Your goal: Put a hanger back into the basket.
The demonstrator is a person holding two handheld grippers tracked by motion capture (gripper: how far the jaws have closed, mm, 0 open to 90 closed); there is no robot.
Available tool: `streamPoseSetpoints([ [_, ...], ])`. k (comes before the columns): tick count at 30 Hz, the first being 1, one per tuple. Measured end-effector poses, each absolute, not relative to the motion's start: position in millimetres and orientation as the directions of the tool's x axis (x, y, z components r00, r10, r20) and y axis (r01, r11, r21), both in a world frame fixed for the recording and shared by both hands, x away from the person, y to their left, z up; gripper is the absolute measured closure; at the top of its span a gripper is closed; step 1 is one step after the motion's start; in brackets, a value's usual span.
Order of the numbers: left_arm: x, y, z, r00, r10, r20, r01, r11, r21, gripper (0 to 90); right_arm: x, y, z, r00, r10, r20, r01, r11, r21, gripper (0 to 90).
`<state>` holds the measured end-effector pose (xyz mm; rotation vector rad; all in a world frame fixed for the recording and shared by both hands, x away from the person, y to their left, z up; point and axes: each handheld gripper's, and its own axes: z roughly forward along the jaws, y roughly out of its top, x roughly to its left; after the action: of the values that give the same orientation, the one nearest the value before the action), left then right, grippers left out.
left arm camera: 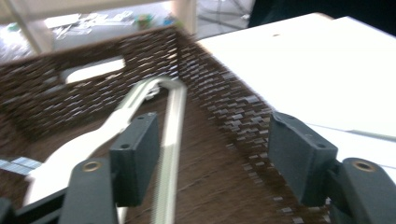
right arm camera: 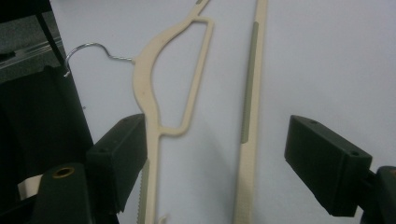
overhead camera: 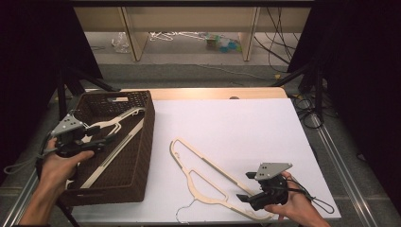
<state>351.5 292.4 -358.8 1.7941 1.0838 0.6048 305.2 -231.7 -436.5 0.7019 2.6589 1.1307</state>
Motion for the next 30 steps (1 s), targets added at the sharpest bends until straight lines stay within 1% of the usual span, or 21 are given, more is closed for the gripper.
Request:
streamPoseSetpoints([
  [5, 336.1, 258.8, -358.7, 0.564, 0.826, -0.018, 0.347, -0.217, 0.913, 28.4, 304.4, -231.1, -437.1, -0.873, 0.486, 0.033, 0.361, 0.599, 0.715, 21.6],
  [9, 327.8, 234.9, -361.1, 0.618, 0.786, 0.003, 0.310, -0.248, 0.918, 23.6, 305.0, -231.6, -438.1, -0.872, 0.488, 0.032, 0.360, 0.595, 0.718, 20.4],
  [11, 324.3, 224.0, -363.8, 0.628, 0.778, -0.006, 0.305, -0.240, 0.922, 21.6, 305.3, -232.1, -438.0, -0.873, 0.487, 0.039, 0.363, 0.593, 0.719, 19.9],
  [13, 321.6, 215.2, -366.0, 0.637, 0.771, -0.005, 0.298, -0.240, 0.924, 16.8, 305.1, -232.3, -437.9, -0.871, 0.490, 0.037, 0.362, 0.588, 0.724, 19.3],
  [20, 308.2, 189.5, -375.6, 0.674, 0.739, 0.003, 0.275, -0.254, 0.927, 16.7, 304.6, -233.2, -438.0, -0.869, 0.493, 0.034, 0.357, 0.578, 0.733, 18.6],
  [22, 303.0, 181.5, -380.1, 0.680, 0.733, -0.010, 0.286, -0.252, 0.925, 16.7, 304.3, -233.4, -437.6, -0.870, 0.492, 0.035, 0.356, 0.577, 0.735, 18.3],
  [26, 293.4, 166.4, -389.6, 0.711, 0.702, 0.033, 0.262, -0.308, 0.915, 16.7, 302.9, -232.8, -436.4, -0.869, 0.493, 0.036, 0.357, 0.577, 0.735, 17.8],
  [30, 286.7, 156.4, -397.5, 0.722, 0.691, 0.050, 0.250, -0.328, 0.911, 16.8, 301.5, -231.2, -435.4, -0.874, 0.486, 0.028, 0.344, 0.574, 0.743, 17.5],
])
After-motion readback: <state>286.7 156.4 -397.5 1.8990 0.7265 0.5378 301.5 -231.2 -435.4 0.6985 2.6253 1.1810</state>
